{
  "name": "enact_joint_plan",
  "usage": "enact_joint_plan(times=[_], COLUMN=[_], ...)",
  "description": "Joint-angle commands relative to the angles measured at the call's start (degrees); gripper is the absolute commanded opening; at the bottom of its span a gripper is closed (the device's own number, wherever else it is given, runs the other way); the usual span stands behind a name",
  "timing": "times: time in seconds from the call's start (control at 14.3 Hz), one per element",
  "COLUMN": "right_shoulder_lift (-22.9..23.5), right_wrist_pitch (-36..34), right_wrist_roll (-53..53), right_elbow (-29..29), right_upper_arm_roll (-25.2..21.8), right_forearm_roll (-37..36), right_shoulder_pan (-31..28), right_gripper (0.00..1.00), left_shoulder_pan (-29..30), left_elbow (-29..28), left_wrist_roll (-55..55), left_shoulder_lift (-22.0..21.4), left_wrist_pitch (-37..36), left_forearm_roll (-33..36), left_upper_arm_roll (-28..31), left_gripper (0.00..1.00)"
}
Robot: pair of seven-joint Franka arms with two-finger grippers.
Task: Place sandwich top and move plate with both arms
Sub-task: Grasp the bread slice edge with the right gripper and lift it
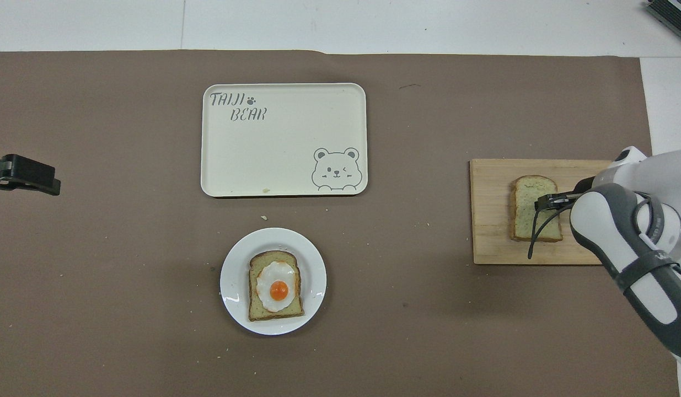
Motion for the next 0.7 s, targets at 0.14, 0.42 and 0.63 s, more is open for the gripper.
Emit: enact_joint_plan(times=[0.14, 0.42, 0.63], right_shoulder_lift=[0.37, 0.55, 0.46], right_wrist_pitch=[0.99, 0.99, 0.12], right_wrist_roll=[-0.31, -0.22, -0.48], right_elbow=[-1.13, -0.95, -0.25], right_upper_arm_roll=[0.21, 0.21, 0.29], right_forearm_roll=[1.50, 1.50, 1.59], right_shoulder_pan=[-0.94, -0.94, -0.94], right_gripper=[0.00, 0.00, 0.00], left_shoulder_pan=[0.70, 0.70, 0.70], left_elbow=[1.26, 1.26, 1.26], left_wrist_roll=[0.42, 0.51, 0.42], left_shoulder_lift=[0.43, 0.43, 0.43], left_wrist_pitch=[-1.29, -1.29, -1.29], left_forearm_roll=[0.20, 0.20, 0.20], left_upper_arm_roll=[-0.38, -0.38, -0.38], left_gripper=[1.00, 1.00, 1.00])
